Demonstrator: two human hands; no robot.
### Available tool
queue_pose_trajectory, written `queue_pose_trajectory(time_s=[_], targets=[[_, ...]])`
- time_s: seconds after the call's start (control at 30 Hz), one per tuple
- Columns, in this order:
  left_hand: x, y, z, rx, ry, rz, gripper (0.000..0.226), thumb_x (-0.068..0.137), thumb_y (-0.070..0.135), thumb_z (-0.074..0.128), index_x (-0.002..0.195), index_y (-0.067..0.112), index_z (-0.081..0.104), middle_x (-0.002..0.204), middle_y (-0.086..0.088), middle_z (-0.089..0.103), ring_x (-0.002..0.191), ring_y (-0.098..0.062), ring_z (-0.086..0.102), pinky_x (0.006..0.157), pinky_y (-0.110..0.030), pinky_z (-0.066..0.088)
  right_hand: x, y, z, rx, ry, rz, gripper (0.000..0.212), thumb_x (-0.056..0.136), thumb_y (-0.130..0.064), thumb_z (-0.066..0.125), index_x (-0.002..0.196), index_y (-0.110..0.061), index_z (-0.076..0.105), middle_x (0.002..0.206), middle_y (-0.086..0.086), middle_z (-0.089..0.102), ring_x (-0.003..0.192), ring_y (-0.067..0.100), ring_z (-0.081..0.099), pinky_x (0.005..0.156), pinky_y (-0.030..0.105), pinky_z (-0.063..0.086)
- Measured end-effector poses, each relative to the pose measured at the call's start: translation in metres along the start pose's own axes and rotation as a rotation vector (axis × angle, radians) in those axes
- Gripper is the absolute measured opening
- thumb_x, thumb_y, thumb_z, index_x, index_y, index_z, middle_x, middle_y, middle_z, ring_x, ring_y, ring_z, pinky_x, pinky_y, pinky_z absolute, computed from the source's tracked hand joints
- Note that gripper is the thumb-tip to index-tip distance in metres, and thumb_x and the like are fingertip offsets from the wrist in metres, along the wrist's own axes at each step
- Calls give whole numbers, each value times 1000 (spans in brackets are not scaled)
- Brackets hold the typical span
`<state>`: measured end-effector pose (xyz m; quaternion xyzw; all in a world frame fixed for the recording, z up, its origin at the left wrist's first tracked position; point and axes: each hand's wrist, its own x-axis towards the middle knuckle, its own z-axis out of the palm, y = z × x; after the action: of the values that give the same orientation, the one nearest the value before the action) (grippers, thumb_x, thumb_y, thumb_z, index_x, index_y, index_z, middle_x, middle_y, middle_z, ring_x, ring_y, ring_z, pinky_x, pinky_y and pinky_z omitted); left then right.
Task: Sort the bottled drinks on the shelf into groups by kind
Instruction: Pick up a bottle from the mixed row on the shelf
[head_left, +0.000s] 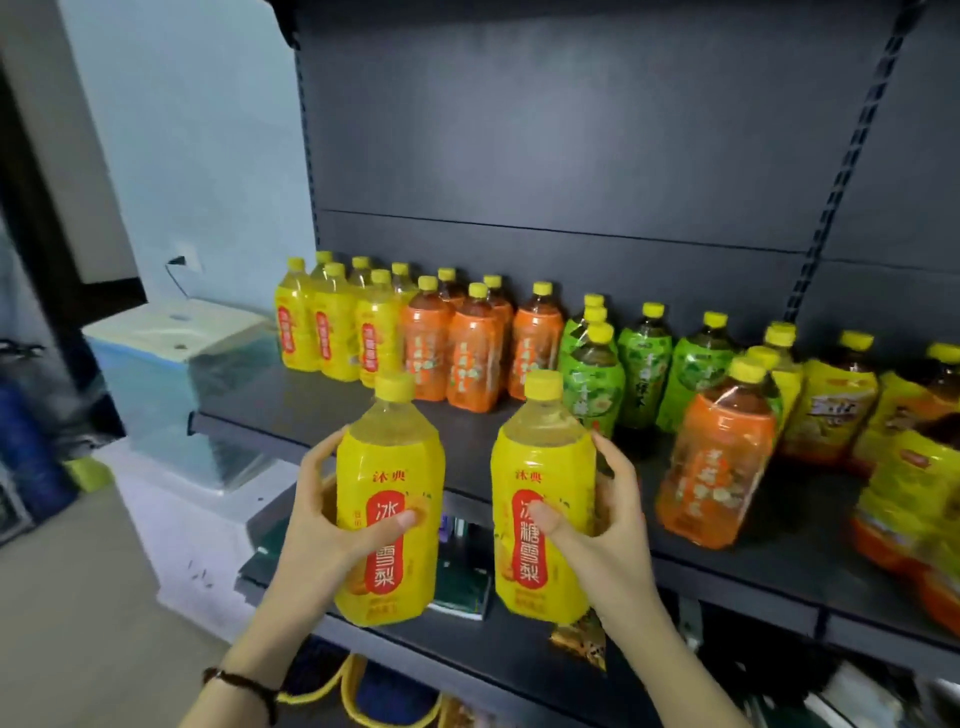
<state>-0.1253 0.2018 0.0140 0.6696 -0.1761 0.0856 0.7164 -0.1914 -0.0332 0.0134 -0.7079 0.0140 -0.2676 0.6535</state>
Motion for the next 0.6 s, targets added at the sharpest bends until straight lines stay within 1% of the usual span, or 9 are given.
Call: queue_pose_trajectory(time_s=[0.1,0.17,0.3,0.37,0.43,0.53,0.6], targets=[[30,-11,-30,-1,45,7,91,43,39,85,122,47,42,108,-1,66,89,-15,70,60,-28,58,29,13,46,9,-36,-30,85,56,-51,83,128,-58,38,133,-12,53,119,11,55,93,48,52],[56,-20,-47,-19,71,6,89,42,38,86,119,49,42,110,-1,64,90,-15,70,60,-29,58,50,22,74,13,-41,-47,83,60,-47,85,126,-58,38,133,-13,52,119,9,55,94,46,52],[114,-40,-81,-40,96,5,96,38,44,90,120,51,41,115,-3,62,95,-19,69,69,-40,60,93,42,121,35,-21,-70,77,65,-37,84,123,-60,38,131,-15,52,116,6,55,94,43,52],[141,-47,-96,-23,88,13,92,40,40,88,118,51,41,116,-1,62,95,-17,69,67,-34,59,115,53,141,41,-1,-70,78,67,-35,84,125,-58,38,131,-14,52,116,7,55,94,44,52],[164,-53,-110,-6,72,26,91,42,39,86,120,50,41,116,-1,62,95,-15,69,65,-29,58,135,62,160,47,6,-80,78,67,-34,84,124,-59,38,131,-16,50,117,8,54,94,45,52],[194,-68,-129,-21,69,27,93,43,38,86,122,49,40,117,0,61,95,-15,69,65,-30,58,156,75,188,47,22,-77,79,66,-38,82,124,-61,34,135,-17,46,121,9,51,96,46,51],[211,-79,-138,-49,79,18,93,43,37,87,123,49,40,118,0,60,95,-14,69,63,-29,58,166,84,205,36,30,-66,82,64,-44,81,126,-61,30,137,-17,44,122,10,50,96,47,51]])
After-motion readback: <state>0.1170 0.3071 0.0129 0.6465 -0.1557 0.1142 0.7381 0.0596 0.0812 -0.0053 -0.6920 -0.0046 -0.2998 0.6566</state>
